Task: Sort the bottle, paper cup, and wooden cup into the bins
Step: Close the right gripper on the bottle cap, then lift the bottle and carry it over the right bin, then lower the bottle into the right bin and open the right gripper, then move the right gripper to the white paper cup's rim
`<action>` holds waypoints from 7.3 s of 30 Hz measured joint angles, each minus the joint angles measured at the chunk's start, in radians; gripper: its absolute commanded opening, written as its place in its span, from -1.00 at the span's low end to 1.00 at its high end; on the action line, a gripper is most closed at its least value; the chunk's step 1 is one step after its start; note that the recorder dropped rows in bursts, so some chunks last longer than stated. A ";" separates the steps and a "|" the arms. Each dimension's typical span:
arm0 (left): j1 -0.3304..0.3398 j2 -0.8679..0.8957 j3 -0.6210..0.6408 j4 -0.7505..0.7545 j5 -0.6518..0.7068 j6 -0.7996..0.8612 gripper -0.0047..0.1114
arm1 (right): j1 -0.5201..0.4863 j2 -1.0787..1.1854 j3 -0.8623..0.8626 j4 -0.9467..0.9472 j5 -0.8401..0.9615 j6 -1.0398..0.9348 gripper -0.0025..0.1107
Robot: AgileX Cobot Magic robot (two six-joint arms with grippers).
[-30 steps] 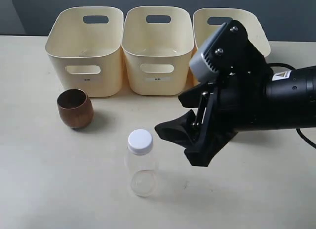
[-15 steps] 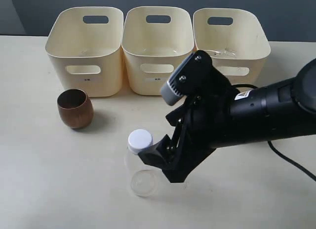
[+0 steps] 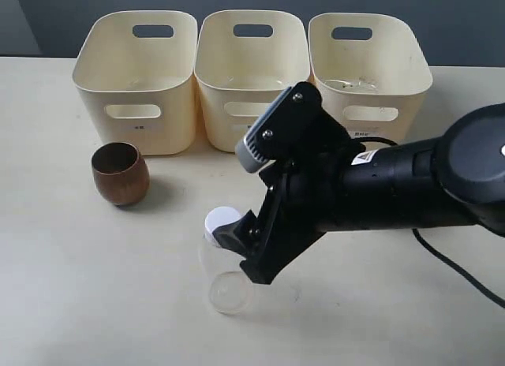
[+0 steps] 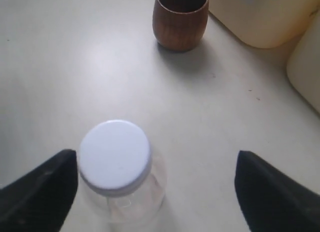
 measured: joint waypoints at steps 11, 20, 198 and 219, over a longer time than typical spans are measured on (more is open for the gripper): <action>0.000 0.000 0.000 0.000 0.000 0.000 -0.92 | 0.000 0.031 0.000 -0.014 -0.043 0.000 0.47; 0.000 0.000 0.000 0.000 0.000 0.000 -0.92 | 0.002 0.031 0.000 -0.011 -0.038 -0.002 0.47; 0.000 0.000 0.000 0.000 0.000 0.000 -0.92 | -0.444 0.230 -0.489 0.373 -0.455 -0.100 0.12; 0.000 0.000 0.000 0.000 0.000 0.000 -0.92 | -0.444 -0.181 0.009 0.450 -0.251 -0.123 0.12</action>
